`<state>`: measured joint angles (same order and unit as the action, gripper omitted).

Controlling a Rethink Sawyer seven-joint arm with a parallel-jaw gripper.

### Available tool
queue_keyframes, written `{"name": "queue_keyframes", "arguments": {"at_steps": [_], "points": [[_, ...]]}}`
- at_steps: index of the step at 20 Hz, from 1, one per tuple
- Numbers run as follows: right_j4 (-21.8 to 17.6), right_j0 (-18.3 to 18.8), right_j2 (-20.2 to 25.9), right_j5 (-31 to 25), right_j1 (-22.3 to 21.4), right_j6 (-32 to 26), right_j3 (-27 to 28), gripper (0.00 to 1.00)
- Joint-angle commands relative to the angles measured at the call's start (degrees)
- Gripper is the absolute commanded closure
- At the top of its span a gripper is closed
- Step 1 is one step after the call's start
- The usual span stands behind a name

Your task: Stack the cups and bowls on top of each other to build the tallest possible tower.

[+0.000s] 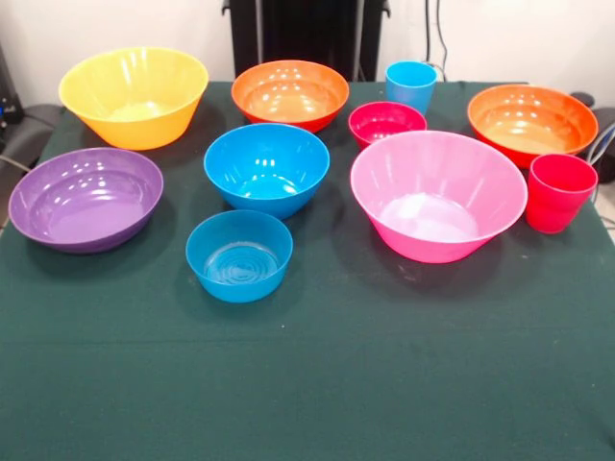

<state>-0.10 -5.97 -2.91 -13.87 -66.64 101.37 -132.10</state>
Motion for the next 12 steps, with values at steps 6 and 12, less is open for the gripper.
{"name": "queue_keyframes", "arguments": {"at_steps": [6, 12], "points": [[-4.59, 4.73, 1.56, 15.88, 10.76, 12.48, -14.43, 0.00], [-8.38, 5.27, -1.58, 25.59, 19.28, 14.95, -14.97, 0.00]]}}
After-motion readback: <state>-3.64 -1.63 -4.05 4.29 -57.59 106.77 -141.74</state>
